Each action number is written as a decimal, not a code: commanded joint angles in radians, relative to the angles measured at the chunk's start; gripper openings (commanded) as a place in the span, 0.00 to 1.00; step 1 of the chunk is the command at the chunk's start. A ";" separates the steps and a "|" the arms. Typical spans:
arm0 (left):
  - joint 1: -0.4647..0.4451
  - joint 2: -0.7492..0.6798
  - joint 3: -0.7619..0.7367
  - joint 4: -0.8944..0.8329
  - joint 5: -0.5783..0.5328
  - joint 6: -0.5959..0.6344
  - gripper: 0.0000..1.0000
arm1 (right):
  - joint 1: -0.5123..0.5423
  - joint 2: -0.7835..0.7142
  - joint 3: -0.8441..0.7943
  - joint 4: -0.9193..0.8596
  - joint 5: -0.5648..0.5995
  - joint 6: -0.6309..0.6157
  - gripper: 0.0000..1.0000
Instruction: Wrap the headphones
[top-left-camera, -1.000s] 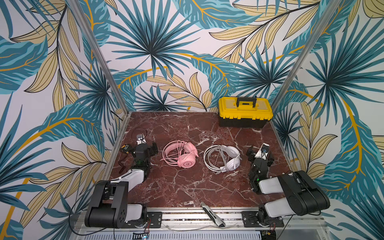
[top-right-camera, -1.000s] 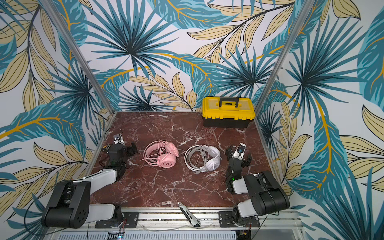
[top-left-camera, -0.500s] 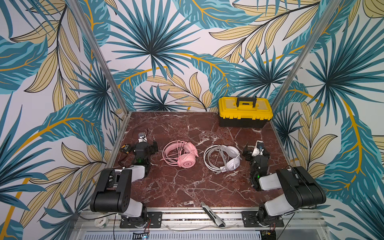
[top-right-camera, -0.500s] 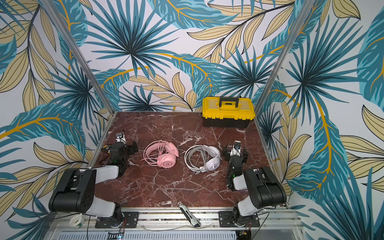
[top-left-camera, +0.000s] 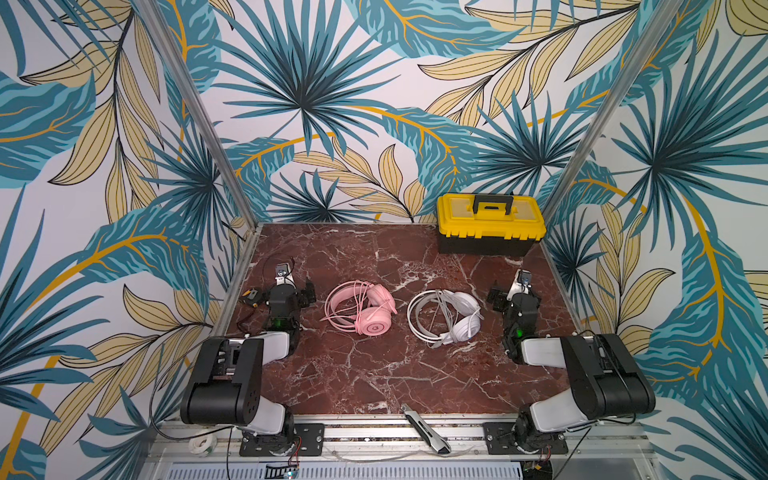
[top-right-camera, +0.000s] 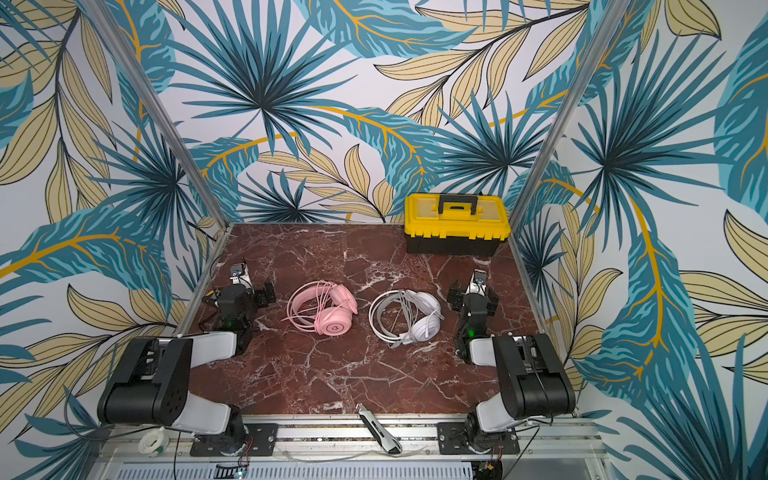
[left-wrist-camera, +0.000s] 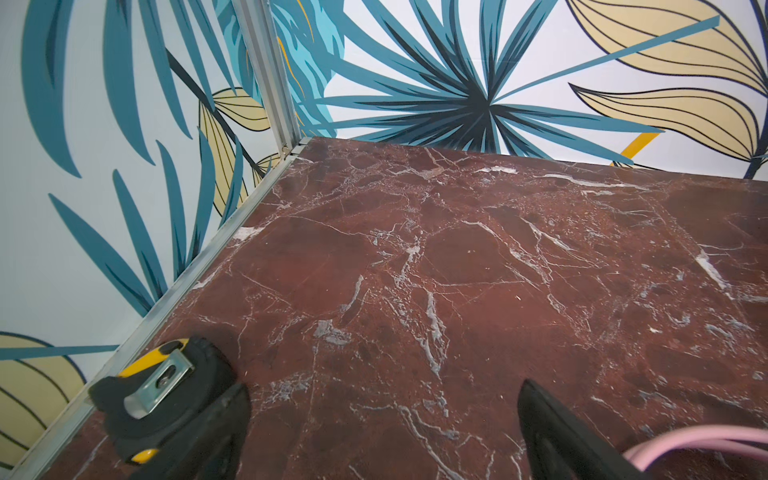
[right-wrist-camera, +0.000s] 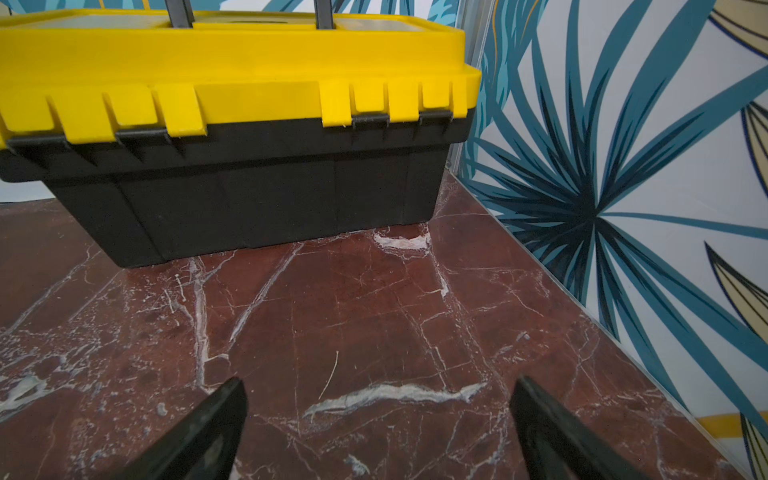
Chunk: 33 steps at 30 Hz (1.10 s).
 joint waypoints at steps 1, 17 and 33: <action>0.010 0.002 -0.013 0.031 0.016 0.008 1.00 | -0.003 -0.012 -0.005 -0.025 -0.011 0.015 1.00; 0.007 0.033 -0.048 0.120 0.069 0.037 1.00 | -0.003 -0.011 -0.007 -0.019 -0.013 0.014 0.99; 0.007 0.033 -0.048 0.121 0.069 0.037 1.00 | -0.003 -0.011 -0.008 -0.019 -0.013 0.013 1.00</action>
